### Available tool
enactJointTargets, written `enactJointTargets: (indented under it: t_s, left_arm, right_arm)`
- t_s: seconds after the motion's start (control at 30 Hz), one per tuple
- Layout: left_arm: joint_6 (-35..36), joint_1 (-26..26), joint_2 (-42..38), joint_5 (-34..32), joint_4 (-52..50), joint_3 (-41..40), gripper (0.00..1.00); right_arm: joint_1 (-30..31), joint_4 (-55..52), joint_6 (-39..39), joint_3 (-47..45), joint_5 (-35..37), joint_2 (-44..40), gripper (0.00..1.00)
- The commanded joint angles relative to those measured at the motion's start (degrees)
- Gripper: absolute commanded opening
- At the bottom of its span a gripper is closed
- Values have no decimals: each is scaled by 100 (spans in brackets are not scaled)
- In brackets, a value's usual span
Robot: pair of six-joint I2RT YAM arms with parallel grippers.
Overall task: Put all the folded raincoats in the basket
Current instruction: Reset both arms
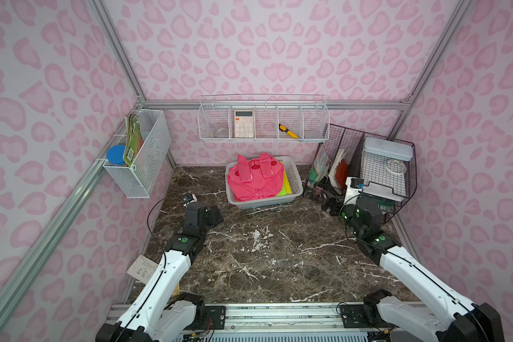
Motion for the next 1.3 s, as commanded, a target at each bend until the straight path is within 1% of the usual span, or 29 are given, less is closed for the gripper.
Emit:
enactJointTargets:
  t_s: [0.0,0.03,0.07,0.13,0.17,0.23,0.33,0.4,0.47,0.53,0.57,0.63,0.67,0.7,0.8,0.9,0.97,1.0,1.03,1.07,1.1,1.13,1.17,1.23,1.27]
  left_arm:
    - [666,3,-270,-942,1016,-701,99]
    - [851,2,-331,-1100,1354,-958,99]
    - [1141,5,-354,-1240,1972,-1214,99]
    - [1918,4,-211,-1233,3368,-1806,99]
    - [2173,1,-92,-1196,3822,-1962,99]
    - [2398,3,285,-1146,4448,-2100,99]
    - [2820,11,1066,-896,5008,-1998,99]
    - [2917,14,1511,-779,5133,-1842,99]
    - [2946,39,1946,-677,5494,-1824,99]
    - [3242,63,2284,-495,5889,-1772,99]
    - [3289,75,2360,-435,5835,-1695,99]
    - [3264,189,2692,-335,6076,-1651,99]
    - [3207,280,2934,-279,6394,-1700,99]
    - [3210,372,3154,-78,6744,-1749,99]
    - [3242,502,3629,237,7232,-1735,99]
    - [3336,563,3718,420,7203,-1657,99]
    - [3301,602,3696,494,6854,-1472,99]
    - [3264,606,3689,476,6609,-1367,99]
    - [3224,612,3636,499,6506,-1362,99]
    - [3196,618,3626,492,6445,-1340,99]
    - [3195,625,3632,496,6469,-1348,99]
    - [3204,623,3631,497,6474,-1351,99]
    - [3203,626,3631,497,6464,-1348,99]
    - [3204,628,3626,497,6478,-1353,99]
    - [3204,629,3624,497,6471,-1357,99]
  right_arm:
    - [-243,1196,-148,-962,664,-405,99]
    - [-333,1345,-178,-1208,712,-503,99]
    - [-447,1433,-206,-1405,785,-576,99]
    - [-628,1433,-274,-1561,1048,-552,99]
    - [-693,1482,-360,-1594,1167,-481,99]
    - [-773,1739,-710,-1679,1440,-226,99]
    - [-808,2443,-1326,-1843,1728,225,99]
    - [-808,2894,-1517,-1965,1973,534,99]
    - [-840,3518,-1683,-2139,2323,918,99]
    - [-896,4114,-1892,-2317,2451,1250,99]
    - [-924,4463,-1984,-2438,2449,1423,99]
    - [-1001,5178,-2000,-2647,2351,1754,99]
    - [-1032,5671,-2141,-2731,2253,1940,99]
    - [-1034,5952,-2232,-2796,2174,2025,99]
    - [-1255,6962,-2307,-3012,1755,2373,99]
    - [-1686,7597,-2097,-3041,913,3012,99]
    - [-1918,8207,-2080,-2974,326,3682,100]
    - [-1937,8017,-2058,-2939,250,3606,100]
    - [-2025,7110,-1944,-2764,34,3312,100]
    - [-2082,6388,-1855,-2525,21,3110,100]
    - [-2103,6392,-1806,-2425,143,3229,100]
    - [-2094,6718,-1789,-2366,376,3473,100]
    - [-2054,6547,-1757,-2295,543,3452,100]
    - [-2055,5814,-1678,-2120,545,3231,100]
    - [-2039,5919,-1718,-2128,556,3276,100]
